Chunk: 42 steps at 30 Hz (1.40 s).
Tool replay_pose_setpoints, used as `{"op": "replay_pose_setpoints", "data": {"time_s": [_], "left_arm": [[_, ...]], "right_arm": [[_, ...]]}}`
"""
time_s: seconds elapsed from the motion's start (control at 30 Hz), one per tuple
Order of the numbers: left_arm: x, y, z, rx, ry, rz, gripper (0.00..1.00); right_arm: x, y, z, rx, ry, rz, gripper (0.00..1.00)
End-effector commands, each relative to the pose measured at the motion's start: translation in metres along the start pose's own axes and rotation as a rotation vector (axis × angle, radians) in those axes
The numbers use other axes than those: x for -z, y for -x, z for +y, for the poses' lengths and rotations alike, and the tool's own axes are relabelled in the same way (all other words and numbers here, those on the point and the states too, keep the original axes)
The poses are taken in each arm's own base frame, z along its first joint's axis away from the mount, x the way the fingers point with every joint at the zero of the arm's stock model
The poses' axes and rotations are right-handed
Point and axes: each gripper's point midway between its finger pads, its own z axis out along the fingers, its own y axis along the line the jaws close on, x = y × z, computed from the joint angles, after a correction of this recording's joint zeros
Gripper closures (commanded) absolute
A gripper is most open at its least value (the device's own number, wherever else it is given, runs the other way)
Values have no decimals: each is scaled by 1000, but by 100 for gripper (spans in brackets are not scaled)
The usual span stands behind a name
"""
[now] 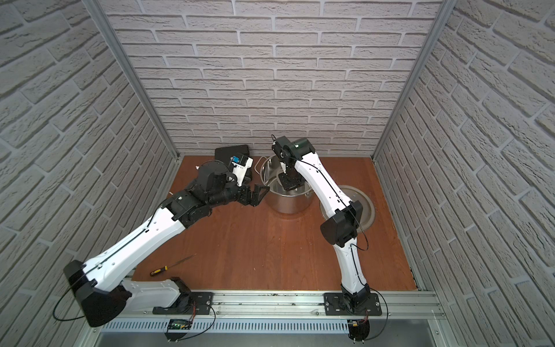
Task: Stir the soup with a spoon
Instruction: Stir the soup in the pan with a stick.
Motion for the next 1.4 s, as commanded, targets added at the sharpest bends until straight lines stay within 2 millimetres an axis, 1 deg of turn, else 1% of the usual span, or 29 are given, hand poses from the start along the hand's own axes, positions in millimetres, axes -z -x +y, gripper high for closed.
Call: {"op": "replay_pose_setpoints", "data": {"time_s": [0.0,0.13,0.17,0.2,0.3,0.4,0.53,0.57,0.6,0.7,0.77,0.87,0.93,1.03,1.13,1.2,1.27,1.33,1.37], "left_arm": [[5,17,-5,-18,-3,-51,2],[5,18,-3,-16,6,-58,2],[6,18,-3,-17,7,-60,2],[6,18,-3,-18,9,-62,2],[6,19,-2,-15,11,-66,2],[7,20,-3,-14,10,-70,2],[8,19,-4,-13,9,-68,2],[9,19,-4,-13,9,-68,2],[8,18,-3,-15,11,-64,2],[9,17,-3,-16,15,-61,2],[9,16,-2,-14,17,-60,2],[9,14,-2,-15,16,-56,2],[9,13,-1,-16,19,-54,2],[9,11,-1,-17,16,-52,2],[8,11,-2,-18,12,-51,2],[8,12,-2,-18,9,-54,2],[7,12,-3,-18,5,-56,2],[6,13,-3,-17,3,-62,2],[5,12,-3,-14,2,-62,2]], "right_arm": [[19,-17,-3,4,-5,-8,98],[26,-32,-17,-12,-33,-2,98],[24,-36,-21,-23,-35,15,98],[32,-40,-26,-38,-28,-1,98],[33,-47,-39,-65,-35,-6,98],[31,-46,-50,-90,-46,-3,98],[26,-34,-59,-107,-56,-13,98],[25,-30,-58,-111,-48,-15,98],[20,-25,-55,-110,-39,-5,98],[13,-11,-43,-118,17,-1,98],[12,-2,-34,-117,47,-9,97],[9,5,-21,-95,62,-16,98],[10,5,-11,-81,73,-20,98],[12,1,-2,-68,80,-10,98],[16,-11,-2,-56,63,13,98],[19,-19,-6,-55,45,13,98],[24,-27,-14,-61,18,1,98],[21,-35,-22,-75,-5,18,98],[28,-41,-29,-91,-13,6,98]]}}
